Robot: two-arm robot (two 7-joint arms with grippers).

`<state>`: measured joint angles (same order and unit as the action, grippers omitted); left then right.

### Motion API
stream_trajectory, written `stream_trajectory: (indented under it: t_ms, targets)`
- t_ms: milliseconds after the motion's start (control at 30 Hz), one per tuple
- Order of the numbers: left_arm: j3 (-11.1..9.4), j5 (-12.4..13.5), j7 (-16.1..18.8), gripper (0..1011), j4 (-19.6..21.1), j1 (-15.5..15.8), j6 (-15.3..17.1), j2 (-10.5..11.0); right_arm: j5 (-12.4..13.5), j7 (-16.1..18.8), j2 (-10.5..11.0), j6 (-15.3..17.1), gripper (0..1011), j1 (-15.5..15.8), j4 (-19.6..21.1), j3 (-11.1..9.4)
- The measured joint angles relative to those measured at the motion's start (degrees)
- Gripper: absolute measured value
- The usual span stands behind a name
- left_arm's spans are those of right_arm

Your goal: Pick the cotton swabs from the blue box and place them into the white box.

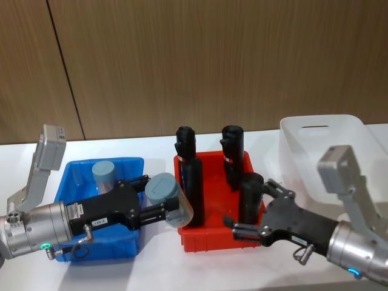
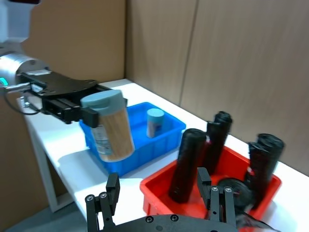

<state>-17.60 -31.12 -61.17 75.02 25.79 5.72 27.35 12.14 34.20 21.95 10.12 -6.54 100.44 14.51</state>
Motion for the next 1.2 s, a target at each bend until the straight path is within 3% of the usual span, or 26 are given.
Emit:
stream_trajectory:
  t_ms: [633,1200]
  targets:
    - [0.00,0.01,0.00,664,0.00,0.00,0.00,0.00,-5.96,7.15,-4.19,2.02,1002,-6.51,-5.27,3.66]
    - [0.00,0.01,0.01,664,0.00,0.00,0.00,0.00,-8.60,9.89,-7.17,2.80,1002,-10.54,-9.57,6.03]
